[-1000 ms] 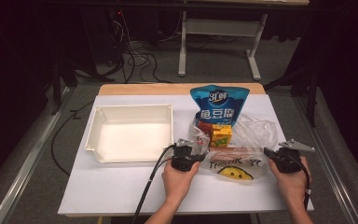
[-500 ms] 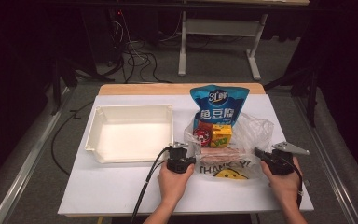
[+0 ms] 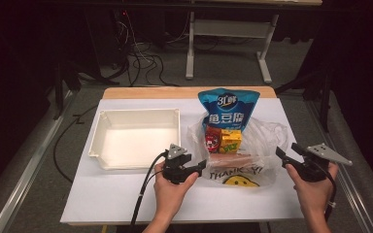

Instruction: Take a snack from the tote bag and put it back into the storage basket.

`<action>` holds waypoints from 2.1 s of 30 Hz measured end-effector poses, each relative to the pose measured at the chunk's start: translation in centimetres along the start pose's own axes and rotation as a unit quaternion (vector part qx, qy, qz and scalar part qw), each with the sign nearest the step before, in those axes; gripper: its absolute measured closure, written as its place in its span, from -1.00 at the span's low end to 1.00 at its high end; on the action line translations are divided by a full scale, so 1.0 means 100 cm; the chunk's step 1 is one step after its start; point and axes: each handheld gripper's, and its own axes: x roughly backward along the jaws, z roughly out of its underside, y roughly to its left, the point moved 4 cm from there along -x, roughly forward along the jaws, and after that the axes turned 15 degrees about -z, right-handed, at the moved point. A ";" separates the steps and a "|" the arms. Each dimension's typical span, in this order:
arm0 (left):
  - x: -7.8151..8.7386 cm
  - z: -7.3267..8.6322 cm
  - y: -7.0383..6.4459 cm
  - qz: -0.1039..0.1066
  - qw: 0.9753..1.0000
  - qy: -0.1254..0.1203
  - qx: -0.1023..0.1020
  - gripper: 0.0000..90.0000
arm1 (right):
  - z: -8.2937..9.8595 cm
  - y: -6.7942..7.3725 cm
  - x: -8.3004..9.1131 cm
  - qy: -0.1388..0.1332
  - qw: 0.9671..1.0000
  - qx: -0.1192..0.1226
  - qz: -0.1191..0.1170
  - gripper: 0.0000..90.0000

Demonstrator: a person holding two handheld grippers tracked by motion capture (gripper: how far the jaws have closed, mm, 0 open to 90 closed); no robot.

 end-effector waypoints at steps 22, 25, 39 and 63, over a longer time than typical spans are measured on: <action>-0.050 -0.022 -0.016 -0.059 0.996 0.055 -0.048 0.53 | -0.002 0.023 -0.102 0.138 0.988 0.053 -0.032 0.79; -0.047 -0.023 -0.011 -0.045 0.997 0.050 -0.036 0.97 | -0.001 0.017 -0.099 0.132 0.990 0.050 -0.030 1.00; -0.071 0.021 0.000 -0.087 0.990 0.101 -0.046 0.99 | -0.003 -0.028 -0.109 0.167 0.986 -0.008 -0.018 1.00; -0.030 0.032 -0.023 0.040 0.994 0.098 -0.006 0.05 | 0.027 0.004 -0.028 0.132 0.987 -0.069 -0.060 0.17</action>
